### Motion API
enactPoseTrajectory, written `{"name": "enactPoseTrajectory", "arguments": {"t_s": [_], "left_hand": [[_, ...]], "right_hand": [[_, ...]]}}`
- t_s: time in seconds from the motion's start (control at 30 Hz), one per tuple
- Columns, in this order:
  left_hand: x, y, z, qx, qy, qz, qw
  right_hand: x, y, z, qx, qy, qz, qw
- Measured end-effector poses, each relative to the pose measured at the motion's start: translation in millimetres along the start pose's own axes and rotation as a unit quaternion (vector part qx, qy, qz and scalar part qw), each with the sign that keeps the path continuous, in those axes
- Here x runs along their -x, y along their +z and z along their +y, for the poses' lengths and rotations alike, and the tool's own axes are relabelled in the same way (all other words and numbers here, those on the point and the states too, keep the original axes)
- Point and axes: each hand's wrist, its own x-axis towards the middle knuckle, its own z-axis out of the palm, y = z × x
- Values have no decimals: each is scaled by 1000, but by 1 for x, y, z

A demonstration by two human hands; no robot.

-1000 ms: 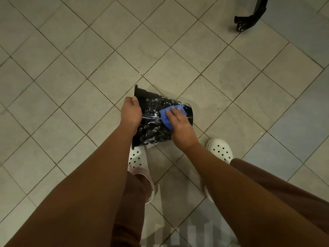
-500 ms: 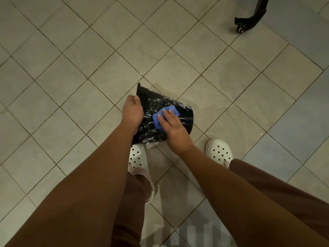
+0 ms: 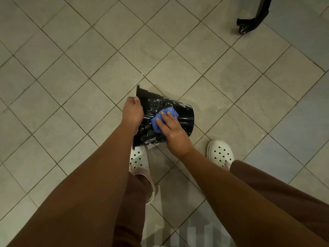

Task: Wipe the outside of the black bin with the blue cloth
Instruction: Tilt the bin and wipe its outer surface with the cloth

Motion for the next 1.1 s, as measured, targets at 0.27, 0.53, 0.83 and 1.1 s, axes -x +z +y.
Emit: {"name": "enactPoseTrajectory", "arguments": {"t_s": [0.27, 0.53, 0.83, 1.1], "left_hand": [[-1, 2, 2, 36, -29, -6, 999], [0, 1, 5, 16, -24, -16, 999], [2, 1, 8, 61, -63, -22, 996], [2, -4, 7, 97, -90, -43, 990]], "right_hand": [[-10, -5, 10, -35, 127, 29, 991], [-13, -3, -1, -12, -21, 6, 1000], [-15, 2, 5, -27, 156, 55, 986], [-17, -3, -1, -8, 26, 5, 1000]]}}
